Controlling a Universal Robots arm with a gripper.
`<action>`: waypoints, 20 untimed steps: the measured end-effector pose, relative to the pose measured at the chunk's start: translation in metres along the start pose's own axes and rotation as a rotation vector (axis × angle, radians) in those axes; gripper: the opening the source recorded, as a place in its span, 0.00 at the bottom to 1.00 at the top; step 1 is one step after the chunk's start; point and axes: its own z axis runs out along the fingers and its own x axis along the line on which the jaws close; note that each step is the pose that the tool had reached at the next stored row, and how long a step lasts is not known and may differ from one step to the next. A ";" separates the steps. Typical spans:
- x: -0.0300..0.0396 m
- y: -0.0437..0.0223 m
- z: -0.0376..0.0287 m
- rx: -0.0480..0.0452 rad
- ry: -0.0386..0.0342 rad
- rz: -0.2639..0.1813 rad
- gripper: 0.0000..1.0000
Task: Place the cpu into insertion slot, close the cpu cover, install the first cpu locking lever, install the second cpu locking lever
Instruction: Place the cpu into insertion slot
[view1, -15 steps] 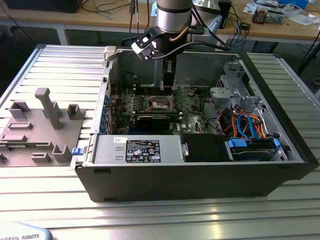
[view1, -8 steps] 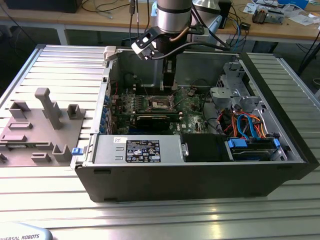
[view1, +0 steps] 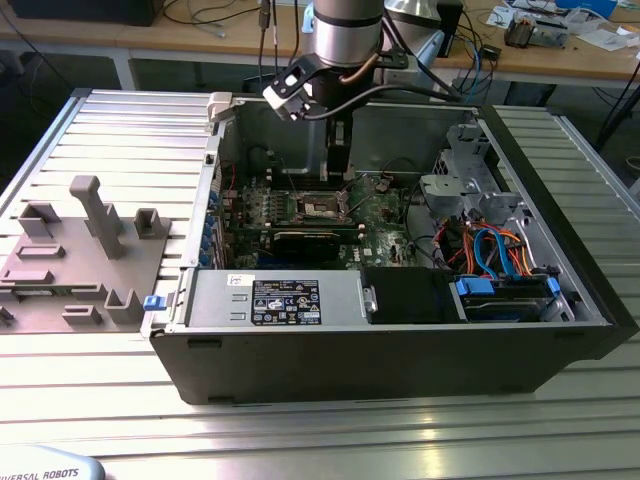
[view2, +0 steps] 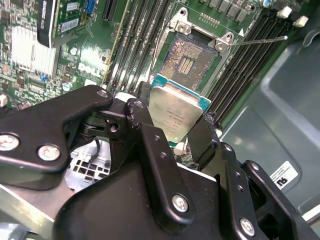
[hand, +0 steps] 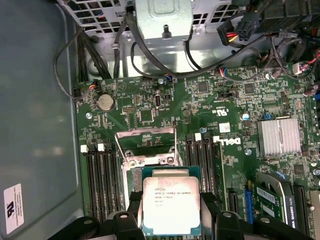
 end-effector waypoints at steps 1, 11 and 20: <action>0.0000 0.0000 0.0001 0.0000 0.0005 -0.016 0.54; 0.0000 -0.0001 0.0007 0.0004 0.0037 -0.094 0.54; 0.0029 -0.0003 0.0008 0.0003 -0.0003 -0.094 0.54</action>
